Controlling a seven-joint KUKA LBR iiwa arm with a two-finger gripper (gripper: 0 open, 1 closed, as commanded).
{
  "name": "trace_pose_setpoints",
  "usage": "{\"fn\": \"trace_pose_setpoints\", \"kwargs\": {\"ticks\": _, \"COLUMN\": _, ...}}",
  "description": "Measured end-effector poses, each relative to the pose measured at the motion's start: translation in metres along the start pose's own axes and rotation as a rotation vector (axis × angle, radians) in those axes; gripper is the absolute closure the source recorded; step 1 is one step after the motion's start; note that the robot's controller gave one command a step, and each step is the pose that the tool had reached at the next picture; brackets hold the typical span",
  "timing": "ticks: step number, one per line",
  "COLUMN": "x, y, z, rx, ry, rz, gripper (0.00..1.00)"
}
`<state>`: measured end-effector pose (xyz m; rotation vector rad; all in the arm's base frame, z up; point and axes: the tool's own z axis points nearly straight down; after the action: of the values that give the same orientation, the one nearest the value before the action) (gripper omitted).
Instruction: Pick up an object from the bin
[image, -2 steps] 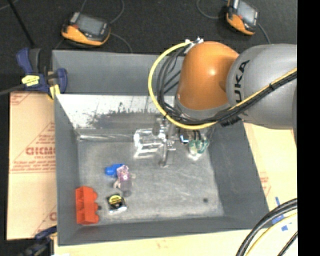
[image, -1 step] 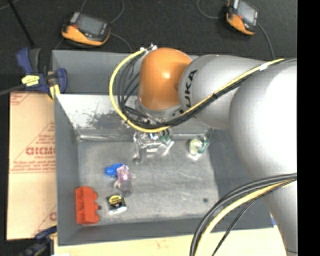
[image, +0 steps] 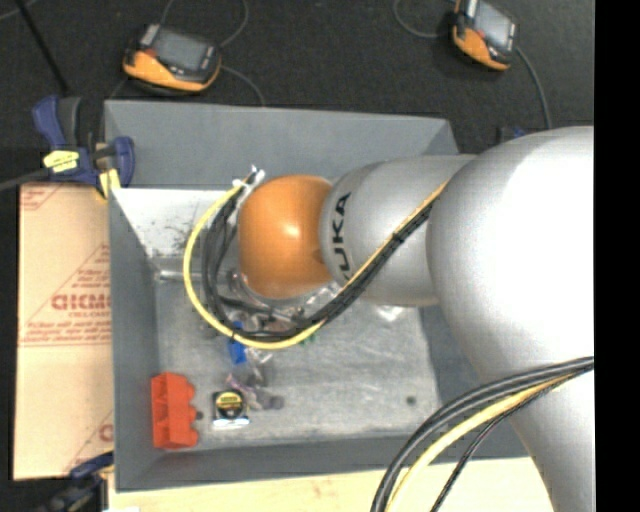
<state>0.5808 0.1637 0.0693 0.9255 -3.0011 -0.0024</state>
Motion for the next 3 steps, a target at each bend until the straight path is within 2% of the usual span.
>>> {"fn": "trace_pose_setpoints", "kwargs": {"ticks": 1, "x": -0.001, "y": -0.002, "z": -0.002, "rx": 0.001, "ry": -0.004, "rz": 0.006, "gripper": 1.00}}
{"fn": "trace_pose_setpoints", "kwargs": {"ticks": 2, "x": -0.001, "y": -0.002, "z": -0.002, "rx": 0.001, "ry": -0.004, "rz": 0.007, "gripper": 0.00}}
{"fn": "trace_pose_setpoints", "kwargs": {"ticks": 3, "x": 0.033, "y": -0.047, "z": -0.001, "rx": 0.002, "ry": -0.003, "rz": 0.240, "gripper": 0.00}}
